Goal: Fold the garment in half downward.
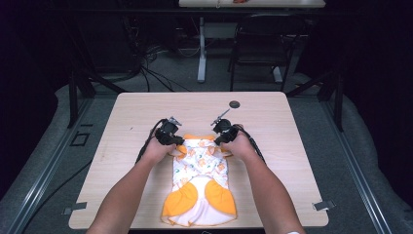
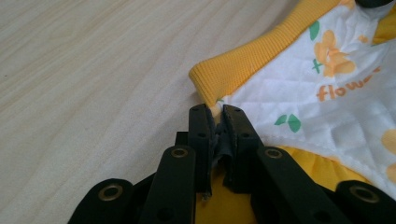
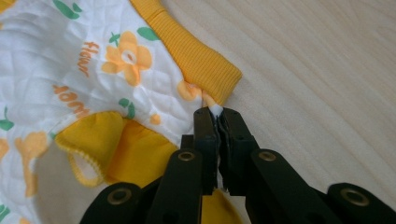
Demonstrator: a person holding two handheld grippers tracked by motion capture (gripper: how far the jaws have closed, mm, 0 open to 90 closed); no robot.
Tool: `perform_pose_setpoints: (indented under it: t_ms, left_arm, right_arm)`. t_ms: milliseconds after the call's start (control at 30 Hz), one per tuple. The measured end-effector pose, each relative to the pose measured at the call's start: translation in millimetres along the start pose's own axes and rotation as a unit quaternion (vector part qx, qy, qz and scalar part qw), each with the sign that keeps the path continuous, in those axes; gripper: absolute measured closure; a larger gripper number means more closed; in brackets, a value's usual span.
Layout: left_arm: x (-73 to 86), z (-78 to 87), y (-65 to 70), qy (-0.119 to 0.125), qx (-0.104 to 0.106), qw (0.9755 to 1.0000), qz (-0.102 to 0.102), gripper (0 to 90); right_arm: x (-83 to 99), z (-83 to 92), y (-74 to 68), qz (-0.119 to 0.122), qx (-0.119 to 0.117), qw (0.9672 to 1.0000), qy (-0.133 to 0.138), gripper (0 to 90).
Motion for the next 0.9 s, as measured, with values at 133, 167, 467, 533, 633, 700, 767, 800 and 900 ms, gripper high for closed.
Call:
perform_pose_setpoints:
  t_ms: [133, 167, 467, 533, 633, 700, 767, 800, 900]
  left_arm:
    - [-1.7, 4.7, 1.0, 0.006, -0.004, 0.9999, -0.007, 83.6]
    - [-2.3, 6.8, 0.8, 0.009, -0.003, 0.9999, -0.008, 83.7]
    - [-13.0, 29.1, 2.1, 0.038, -0.007, 0.9989, -0.027, 84.3]
    - [-16.0, 33.7, 3.5, 0.041, -0.01, 0.9984, -0.039, 84.3]
    - [-20.4, 40.6, 4.8, 0.05, -0.01, 0.9977, -0.045, 84.4]
    - [-22.1, 44.3, 5.1, 0.055, -0.012, 0.9973, -0.049, 84.5]
    - [-23.6, 47.5, 5.6, 0.058, -0.014, 0.9969, -0.051, 84.6]
    - [-24.6, 49.2, 6.2, 0.06, -0.013, 0.9967, -0.054, 84.6]
    - [-28.0, 54.1, 8.2, 0.067, -0.018, 0.9957, -0.062, 84.7]
  right_arm:
    - [-1.7, 7.1, -2.2, 0.002, -0.002, 0.9998, 0.02, 86.3]
    - [-2.6, 10.7, -1.5, 0.011, 0.0, 0.9998, 0.016, 86.3]
    - [-8.4, 31.4, -6.4, 0.033, 0.008, 0.9977, 0.059, 86.6]
    - [-9.4, 35.9, -7.1, 0.037, 0.012, 0.9972, 0.064, 86.6]
    - [-10.3, 42.0, -7.1, 0.045, 0.017, 0.9962, 0.073, 86.6]
    - [-10.5, 45.8, -6.3, 0.046, 0.018, 0.9959, 0.076, 86.6]
    - [-10.6, 49.5, -6.0, 0.045, 0.019, 0.9956, 0.079, 86.6]
    - [-10.8, 51.4, -5.6, 0.049, 0.019, 0.9954, 0.08, 86.6]
    - [-11.4, 56.7, -6.6, 0.053, 0.023, 0.9948, 0.084, 86.7]
Point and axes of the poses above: each handheld gripper's, and its own axes: z roughly backward along the jaws, x roughly out of its underside, y roughly to its right, the point moved 3 cm from there along -z, roughly forward along the jaws, and after that the axes turned 6 degrees about y, right-handed, at the moved point
